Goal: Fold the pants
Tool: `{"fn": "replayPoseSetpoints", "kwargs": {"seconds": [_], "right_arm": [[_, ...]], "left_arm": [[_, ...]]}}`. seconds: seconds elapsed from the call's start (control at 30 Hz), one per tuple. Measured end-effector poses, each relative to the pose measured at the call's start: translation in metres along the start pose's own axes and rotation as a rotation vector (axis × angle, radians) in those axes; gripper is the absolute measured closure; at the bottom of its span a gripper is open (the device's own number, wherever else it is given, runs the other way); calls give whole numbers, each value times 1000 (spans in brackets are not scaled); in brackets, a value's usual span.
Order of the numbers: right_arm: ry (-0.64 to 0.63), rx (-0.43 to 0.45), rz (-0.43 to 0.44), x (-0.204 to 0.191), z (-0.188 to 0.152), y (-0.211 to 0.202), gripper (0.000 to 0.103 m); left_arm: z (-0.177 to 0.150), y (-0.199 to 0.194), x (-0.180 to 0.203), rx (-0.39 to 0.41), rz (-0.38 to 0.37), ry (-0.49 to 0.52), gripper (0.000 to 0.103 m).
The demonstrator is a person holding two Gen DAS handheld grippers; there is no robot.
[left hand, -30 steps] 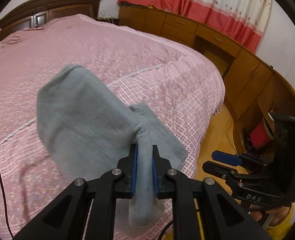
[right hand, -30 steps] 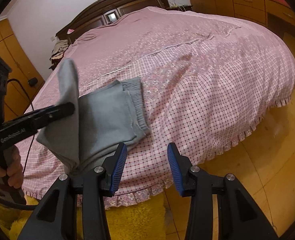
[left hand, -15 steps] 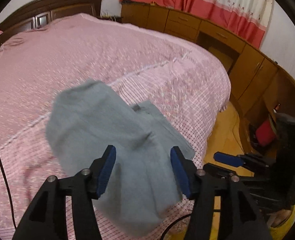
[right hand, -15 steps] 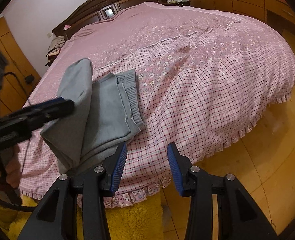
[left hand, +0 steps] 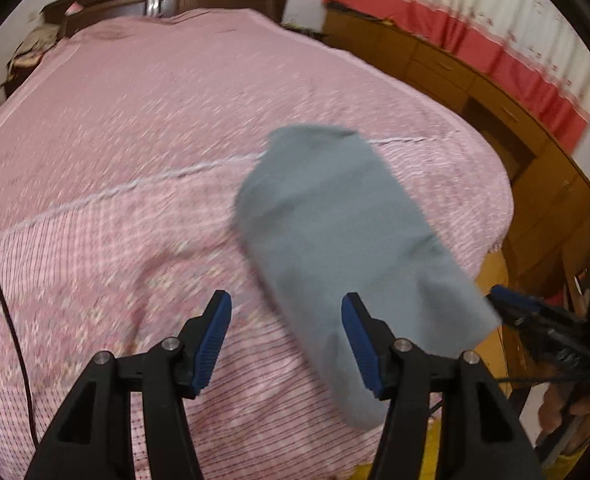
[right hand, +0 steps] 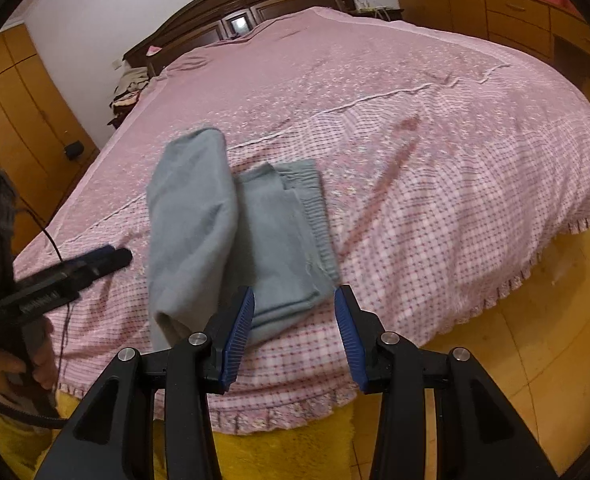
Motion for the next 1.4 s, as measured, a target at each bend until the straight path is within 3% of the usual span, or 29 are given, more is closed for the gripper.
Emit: {"fn": "replayPoseSetpoints", "kwargs": {"seconds": [0.3, 0.53, 0.9, 0.93, 0.97, 1.0, 1.1, 1.4], "right_arm": [[-85, 30, 2, -32, 16, -9, 60], [-113, -54, 20, -48, 23, 19, 60], [-141, -148, 31, -67, 15, 59, 60], [-141, -146, 31, -68, 14, 59, 64], [-139, -137, 45, -69, 14, 58, 78], [-139, -126, 53, -70, 15, 55, 87], [-135, -89, 84, -70, 20, 44, 91], [-106, 43, 127, -59, 39, -1, 92]], "left_arm": [[-19, 5, -8, -10, 1, -15, 43], [-27, 22, 0, -31, -10, -36, 43], [-25, 14, -15, -16, 5, -57, 43], [-25, 11, -15, -11, 8, -58, 43], [-24, 9, -16, -5, 10, -59, 43], [-24, 5, -18, 0, 10, -60, 43], [-23, -4, -19, 18, 11, -64, 43], [-13, -21, -30, 42, 4, -56, 43]]}}
Point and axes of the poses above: each gripper's, at about its wrist camera, not at the fingertips, and y roughly the way its jaws point, x to its right, z to its top, the point moved 5 cm from there along y, roughly the way its jaws point, and after that the axes turned 15 degrees about y, right-handed, at the moved point
